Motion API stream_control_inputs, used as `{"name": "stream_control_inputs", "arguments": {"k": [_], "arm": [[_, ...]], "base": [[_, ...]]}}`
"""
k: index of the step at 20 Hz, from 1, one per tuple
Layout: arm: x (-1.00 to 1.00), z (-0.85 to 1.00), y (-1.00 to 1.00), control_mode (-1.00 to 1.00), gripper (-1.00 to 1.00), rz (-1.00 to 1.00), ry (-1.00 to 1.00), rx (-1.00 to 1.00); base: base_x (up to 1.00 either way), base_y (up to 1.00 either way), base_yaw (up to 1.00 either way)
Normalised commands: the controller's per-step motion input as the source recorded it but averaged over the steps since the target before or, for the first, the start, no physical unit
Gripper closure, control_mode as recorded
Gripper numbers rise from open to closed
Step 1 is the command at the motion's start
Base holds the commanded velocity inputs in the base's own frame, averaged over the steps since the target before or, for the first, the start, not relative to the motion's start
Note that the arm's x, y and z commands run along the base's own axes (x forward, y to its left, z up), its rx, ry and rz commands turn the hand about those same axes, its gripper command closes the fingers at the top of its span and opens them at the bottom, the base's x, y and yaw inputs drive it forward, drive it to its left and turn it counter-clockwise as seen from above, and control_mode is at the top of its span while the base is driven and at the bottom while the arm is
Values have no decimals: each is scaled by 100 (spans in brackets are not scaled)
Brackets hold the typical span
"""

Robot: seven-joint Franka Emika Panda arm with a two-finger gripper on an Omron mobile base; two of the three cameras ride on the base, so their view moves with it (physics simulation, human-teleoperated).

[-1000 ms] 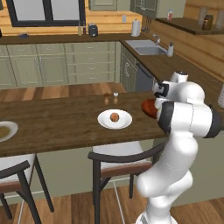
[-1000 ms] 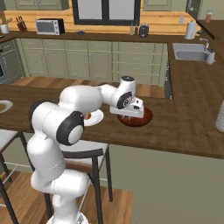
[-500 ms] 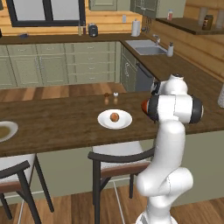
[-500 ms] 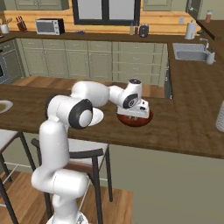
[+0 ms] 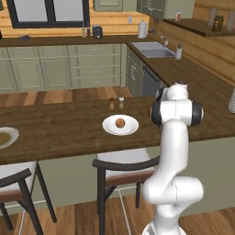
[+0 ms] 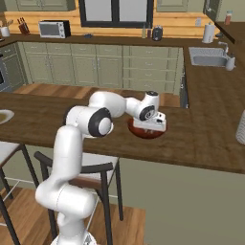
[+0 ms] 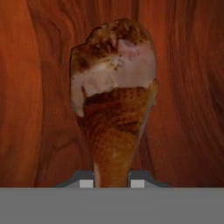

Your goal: Pick the chicken drumstick and onion from their plates and place them in the bowl. Then put the bowl in the fridge.

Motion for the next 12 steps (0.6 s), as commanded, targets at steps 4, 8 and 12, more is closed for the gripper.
{"name": "stream_control_inputs", "arguments": {"k": [4, 8, 12], "arm": [[10, -20, -1, -100, -100, 0, 2, 0], [0, 0, 0, -100, -100, 0, 0, 0], [0, 43, 14, -100, -100, -2, 0, 0]], "base": [[0, 0, 0], [0, 0, 0], [0, 0, 0]]}}
